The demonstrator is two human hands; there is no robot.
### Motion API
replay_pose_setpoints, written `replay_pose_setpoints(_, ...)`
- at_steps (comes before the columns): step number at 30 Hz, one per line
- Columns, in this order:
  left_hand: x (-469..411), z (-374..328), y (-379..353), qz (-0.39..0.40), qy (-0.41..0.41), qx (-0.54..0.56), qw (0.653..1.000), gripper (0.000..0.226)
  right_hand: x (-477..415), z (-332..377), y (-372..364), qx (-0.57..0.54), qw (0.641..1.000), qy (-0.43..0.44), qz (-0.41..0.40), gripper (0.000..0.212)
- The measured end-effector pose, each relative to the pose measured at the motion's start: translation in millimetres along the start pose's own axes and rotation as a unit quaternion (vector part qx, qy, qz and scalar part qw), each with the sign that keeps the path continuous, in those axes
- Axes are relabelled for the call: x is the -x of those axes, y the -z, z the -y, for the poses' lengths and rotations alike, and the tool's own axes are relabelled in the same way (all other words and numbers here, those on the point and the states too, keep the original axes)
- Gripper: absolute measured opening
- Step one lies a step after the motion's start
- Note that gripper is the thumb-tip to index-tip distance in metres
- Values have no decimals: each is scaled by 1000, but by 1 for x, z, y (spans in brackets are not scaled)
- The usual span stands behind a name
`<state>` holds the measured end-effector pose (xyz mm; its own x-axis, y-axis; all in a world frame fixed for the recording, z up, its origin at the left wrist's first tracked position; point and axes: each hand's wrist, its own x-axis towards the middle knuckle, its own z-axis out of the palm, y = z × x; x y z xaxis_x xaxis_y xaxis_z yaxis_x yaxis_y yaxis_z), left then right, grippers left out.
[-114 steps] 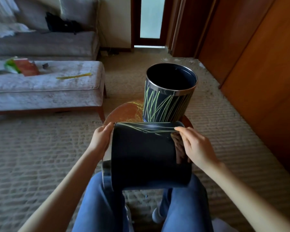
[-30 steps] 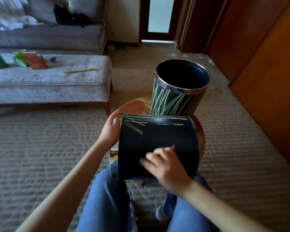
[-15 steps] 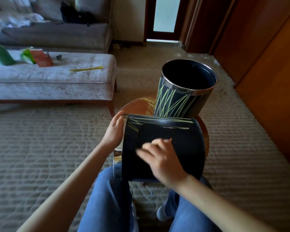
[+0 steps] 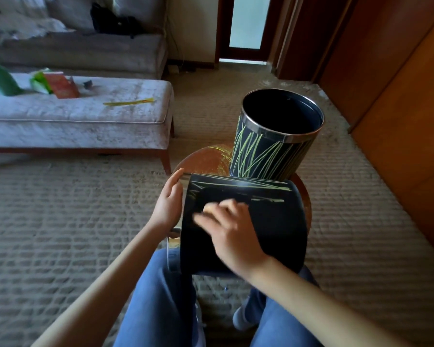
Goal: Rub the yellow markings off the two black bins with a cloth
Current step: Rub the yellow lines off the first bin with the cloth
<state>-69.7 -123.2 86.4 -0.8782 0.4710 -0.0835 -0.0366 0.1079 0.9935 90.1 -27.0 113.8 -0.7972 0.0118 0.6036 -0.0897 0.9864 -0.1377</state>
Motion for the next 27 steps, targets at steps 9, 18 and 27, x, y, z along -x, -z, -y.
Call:
replay_pose_setpoints(9,9,2,0,9,-12,40,999,48,-57,-33,-13,-24,999,-11,30,26)
replay_pose_setpoints(18,3,-8,0,-11,34,56,998,31,-29,-10,-10,-38,997,61,29,26)
replay_pose_setpoints(27,0,-26,-1,-31,53,-56,997,44,61,-58,39,67,989,120,47,30)
